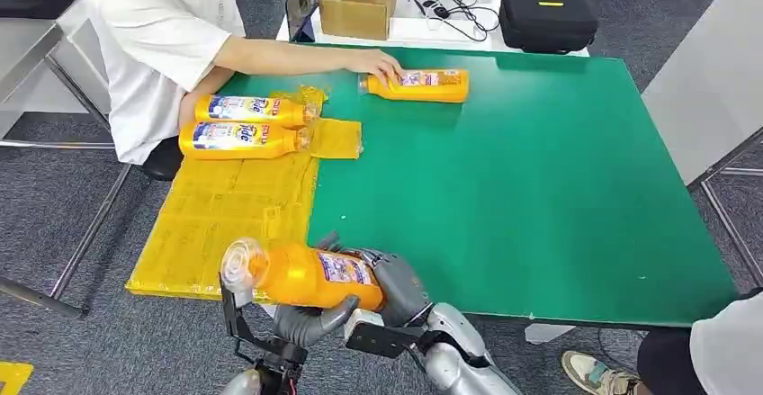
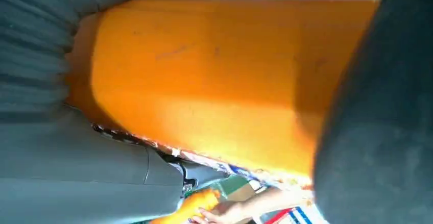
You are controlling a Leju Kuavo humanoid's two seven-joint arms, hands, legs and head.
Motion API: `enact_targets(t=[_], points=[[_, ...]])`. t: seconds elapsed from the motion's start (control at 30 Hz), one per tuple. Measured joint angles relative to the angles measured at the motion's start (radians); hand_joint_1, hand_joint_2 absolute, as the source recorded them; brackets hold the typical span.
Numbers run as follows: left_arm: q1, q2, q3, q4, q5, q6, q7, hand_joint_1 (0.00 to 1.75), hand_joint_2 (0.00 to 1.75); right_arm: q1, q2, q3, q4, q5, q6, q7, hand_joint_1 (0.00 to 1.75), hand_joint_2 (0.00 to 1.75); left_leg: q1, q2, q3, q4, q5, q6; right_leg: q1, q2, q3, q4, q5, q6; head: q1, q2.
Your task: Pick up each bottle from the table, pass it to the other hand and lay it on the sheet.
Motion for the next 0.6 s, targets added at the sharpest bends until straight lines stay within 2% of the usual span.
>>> enact_targets(t=[0.47, 0.6], points=[[0.009, 0.000, 0.018, -0.029, 0.109, -0.028, -0.010, 1.75, 1.75, 0.002, 0.029, 0.015, 0.038, -0.061, 0.016, -0.004, 0.00, 0.00, 0.000, 0.000, 0.000, 0.000, 0.000, 0.000, 0.000, 0.000, 0.000, 0.000, 0.000, 0.000, 0.000, 0.000], [0.024, 0.000, 0.040, -0.074, 0.145, -0.074, -0.037, 1.75, 1.75, -0.005, 0.055, 0.015, 0.071, -0.113, 0.034, -0.037, 0.00, 0.00, 0.000, 0.000, 0.000, 0.000, 0.000, 0.000, 0.000, 0.000, 0.000, 0.000, 0.000, 0.000, 0.000, 0.000]])
